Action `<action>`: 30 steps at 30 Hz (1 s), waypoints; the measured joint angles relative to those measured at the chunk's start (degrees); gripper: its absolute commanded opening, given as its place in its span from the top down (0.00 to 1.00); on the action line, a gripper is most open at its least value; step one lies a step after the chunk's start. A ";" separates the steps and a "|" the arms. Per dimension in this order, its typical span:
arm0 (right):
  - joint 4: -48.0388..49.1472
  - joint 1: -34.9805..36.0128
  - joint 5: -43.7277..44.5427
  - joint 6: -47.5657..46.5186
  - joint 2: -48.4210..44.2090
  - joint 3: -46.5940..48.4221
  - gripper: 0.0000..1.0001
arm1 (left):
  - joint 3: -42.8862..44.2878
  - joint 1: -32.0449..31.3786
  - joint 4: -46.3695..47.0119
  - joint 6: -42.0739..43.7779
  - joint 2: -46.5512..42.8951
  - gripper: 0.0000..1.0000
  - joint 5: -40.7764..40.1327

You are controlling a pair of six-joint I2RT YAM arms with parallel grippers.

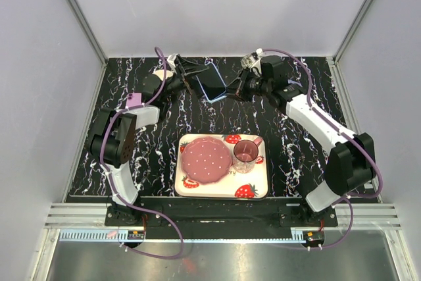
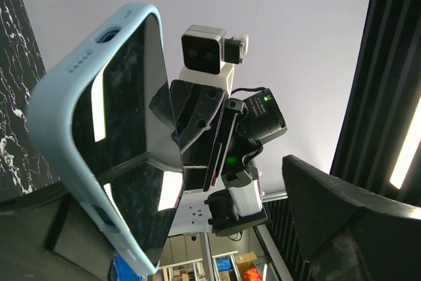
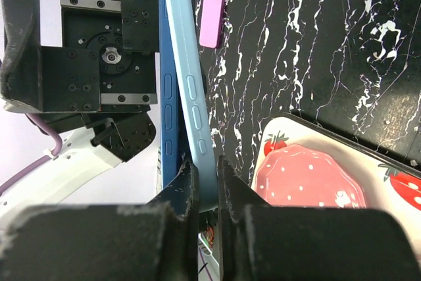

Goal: Take the phone out of the phone case
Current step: Remove the phone case from the phone.

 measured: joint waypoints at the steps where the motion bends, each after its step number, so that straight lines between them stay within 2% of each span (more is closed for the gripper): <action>1: 0.11 -0.11 -0.20 -0.09 -0.02 0.00 1.00 | 0.00 -0.02 0.15 0.00 0.00 0.12 -0.02; 3: 0.46 -0.35 -0.90 0.00 0.00 -0.02 1.00 | 0.02 -0.09 0.24 0.00 0.11 0.24 -0.07; 4: 0.72 -0.44 -1.33 0.09 0.00 -0.04 1.00 | 0.02 -0.17 0.50 -0.09 0.31 0.42 -0.09; 7: 2.49 -0.74 -2.75 0.66 0.00 -0.39 1.00 | 0.02 -0.31 0.63 -0.33 1.07 0.56 -0.15; 8: 3.32 -0.85 -3.10 0.81 0.00 -0.46 1.00 | 0.02 -0.31 0.63 -0.48 1.33 0.56 -0.22; 9: 3.93 -0.92 -3.37 0.87 0.00 -0.57 1.00 | 0.04 -0.33 0.70 -0.66 1.57 0.53 -0.24; 10: 4.48 -1.01 -3.54 0.94 0.00 -0.81 1.00 | 0.09 -0.35 0.72 -0.76 1.73 0.46 -0.28; 11: 4.92 -1.05 -3.65 1.01 0.00 -1.16 1.00 | 0.11 -0.35 0.74 -0.85 1.84 0.28 -0.31; 13: 5.27 -1.16 -3.26 0.87 -0.11 -2.03 1.00 | 0.26 -0.35 1.07 -1.46 1.90 0.14 -0.26; 14: 4.81 -1.18 -2.91 0.76 -0.17 -2.51 1.00 | 0.57 -0.37 1.11 -1.46 1.97 0.04 -0.24; 15: 4.42 -1.29 -2.54 0.76 -0.24 -2.82 1.00 | 0.87 -0.37 1.05 -1.29 2.03 0.01 -0.04; 19: 0.57 -1.20 1.38 -1.33 -1.84 -2.89 1.00 | 1.20 -0.72 1.01 0.24 2.36 0.01 0.70; 22: -3.17 -1.18 6.32 -3.98 -4.28 -2.86 1.00 | 0.70 -0.68 -2.19 5.70 1.73 0.01 1.62; 25: -9.01 -1.77 14.21 -6.75 -5.75 -2.51 1.00 | 0.09 0.22 -15.34 15.65 -1.18 0.01 1.05; 28: -14.67 -2.80 21.31 -9.09 -5.46 -2.40 1.00 | 1.22 1.29 -34.53 28.79 -6.19 0.01 -2.14; 30: -18.60 -2.97 26.16 -10.78 -5.01 -1.99 1.00 | 2.12 1.73 -43.17 35.60 -9.33 0.01 -4.61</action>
